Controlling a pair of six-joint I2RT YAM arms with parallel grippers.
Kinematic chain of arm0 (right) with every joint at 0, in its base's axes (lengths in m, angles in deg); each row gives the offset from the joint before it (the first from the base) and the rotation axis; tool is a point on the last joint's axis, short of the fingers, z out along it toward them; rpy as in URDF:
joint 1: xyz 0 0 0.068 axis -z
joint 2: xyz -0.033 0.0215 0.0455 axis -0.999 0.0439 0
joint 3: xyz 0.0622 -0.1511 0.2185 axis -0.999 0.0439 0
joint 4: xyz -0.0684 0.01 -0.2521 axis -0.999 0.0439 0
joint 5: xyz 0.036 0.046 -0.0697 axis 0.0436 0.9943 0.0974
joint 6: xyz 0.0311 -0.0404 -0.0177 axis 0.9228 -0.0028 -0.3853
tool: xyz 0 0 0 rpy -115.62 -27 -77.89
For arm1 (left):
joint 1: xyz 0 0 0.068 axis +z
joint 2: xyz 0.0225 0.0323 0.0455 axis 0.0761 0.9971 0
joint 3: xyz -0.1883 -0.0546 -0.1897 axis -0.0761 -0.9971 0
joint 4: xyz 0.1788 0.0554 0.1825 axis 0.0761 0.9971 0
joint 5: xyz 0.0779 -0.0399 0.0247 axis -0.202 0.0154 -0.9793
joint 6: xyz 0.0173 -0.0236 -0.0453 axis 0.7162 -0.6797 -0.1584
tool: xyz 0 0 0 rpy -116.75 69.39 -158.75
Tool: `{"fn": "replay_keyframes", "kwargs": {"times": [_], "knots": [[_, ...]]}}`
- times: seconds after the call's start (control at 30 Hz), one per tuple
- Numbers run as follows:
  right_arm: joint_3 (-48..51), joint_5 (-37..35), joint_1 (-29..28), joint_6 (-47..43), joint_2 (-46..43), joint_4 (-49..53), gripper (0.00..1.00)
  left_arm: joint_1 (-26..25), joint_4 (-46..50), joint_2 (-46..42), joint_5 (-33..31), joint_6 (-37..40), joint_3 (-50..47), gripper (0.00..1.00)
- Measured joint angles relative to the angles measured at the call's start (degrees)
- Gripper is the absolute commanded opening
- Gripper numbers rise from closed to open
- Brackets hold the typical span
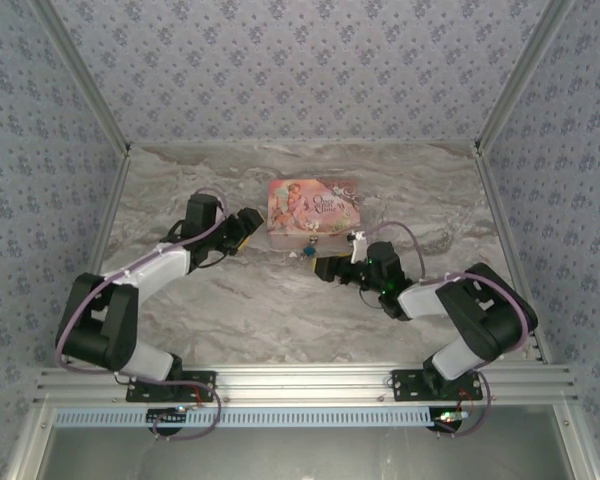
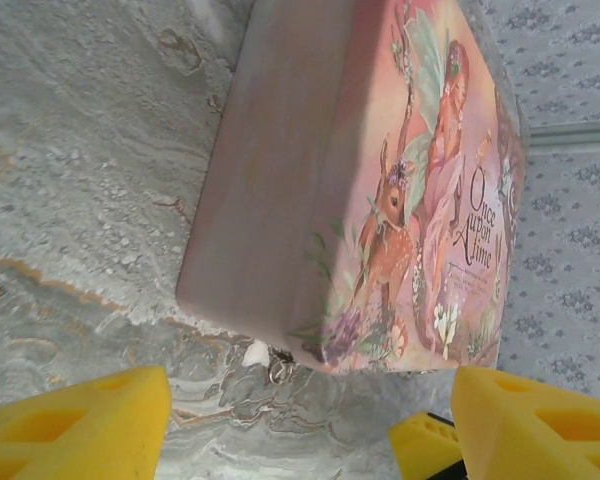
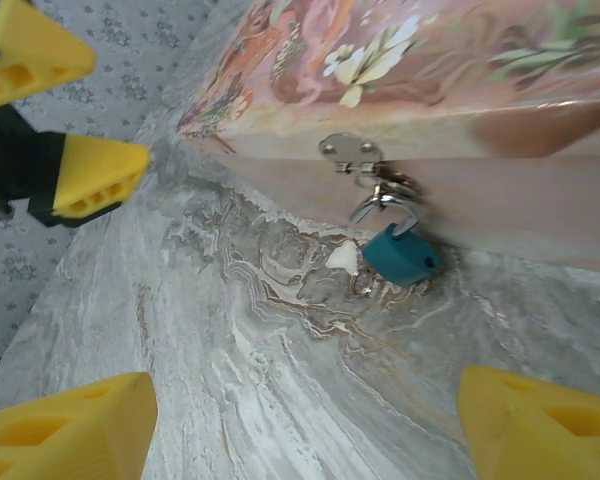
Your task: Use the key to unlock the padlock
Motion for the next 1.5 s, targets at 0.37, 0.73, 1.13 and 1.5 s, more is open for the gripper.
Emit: {"fn": "replay_keyframes", "kwargs": {"times": [0.37,0.73,1.13,1.5], "knots": [[-6.0,-3.0,-1.7,-0.3,9.9,-5.5,0.79,0.0,-1.6,11.2,4.5,3.8,7.8,0.73],[-9.7,-3.4,-0.2,0.1,15.0,-8.2,0.79,0.0,-1.8,15.6,5.7,4.9,8.5,0.71],[-11.6,-0.5,0.6,3.1,21.0,-15.0,0.71,0.0,-2.1,15.6,5.7,5.0,8.5,0.7],[-11.6,3.2,1.8,5.6,22.9,-19.9,0.63,0.0,-3.3,15.6,5.7,5.0,8.0,0.69]]}}
